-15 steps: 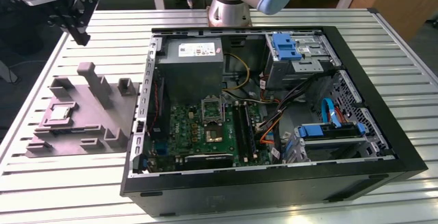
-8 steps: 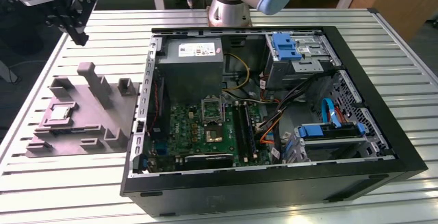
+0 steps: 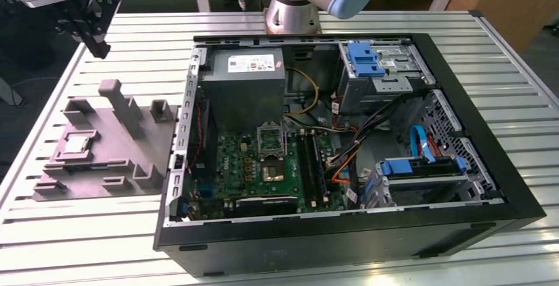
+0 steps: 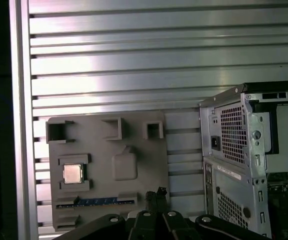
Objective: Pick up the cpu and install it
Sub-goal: 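Reach for the cpu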
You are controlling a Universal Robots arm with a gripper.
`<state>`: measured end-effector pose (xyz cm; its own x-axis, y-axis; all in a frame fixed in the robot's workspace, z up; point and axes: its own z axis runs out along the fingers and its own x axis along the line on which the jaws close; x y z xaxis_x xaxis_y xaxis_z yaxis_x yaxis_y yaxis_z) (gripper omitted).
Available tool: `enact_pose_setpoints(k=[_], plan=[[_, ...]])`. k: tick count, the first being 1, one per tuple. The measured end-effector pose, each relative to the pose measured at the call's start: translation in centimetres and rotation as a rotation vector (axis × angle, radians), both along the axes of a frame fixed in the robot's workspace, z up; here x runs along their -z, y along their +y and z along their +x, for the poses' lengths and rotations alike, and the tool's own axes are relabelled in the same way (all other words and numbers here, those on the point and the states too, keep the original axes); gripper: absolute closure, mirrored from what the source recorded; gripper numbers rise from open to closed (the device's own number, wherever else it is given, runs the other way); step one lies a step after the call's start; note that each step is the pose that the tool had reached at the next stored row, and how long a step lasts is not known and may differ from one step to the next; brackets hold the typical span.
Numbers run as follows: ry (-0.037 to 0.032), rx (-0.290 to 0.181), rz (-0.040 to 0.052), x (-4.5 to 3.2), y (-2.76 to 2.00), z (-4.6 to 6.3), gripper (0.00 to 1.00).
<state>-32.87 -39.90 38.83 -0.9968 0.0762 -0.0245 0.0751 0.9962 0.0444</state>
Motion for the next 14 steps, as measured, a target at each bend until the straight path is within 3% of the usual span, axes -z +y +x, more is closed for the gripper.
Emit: enact_pose_setpoints(k=[14], plan=[[0.0001, 0.000, -0.0001, 0.01, 0.00, -0.66, 0.89]])
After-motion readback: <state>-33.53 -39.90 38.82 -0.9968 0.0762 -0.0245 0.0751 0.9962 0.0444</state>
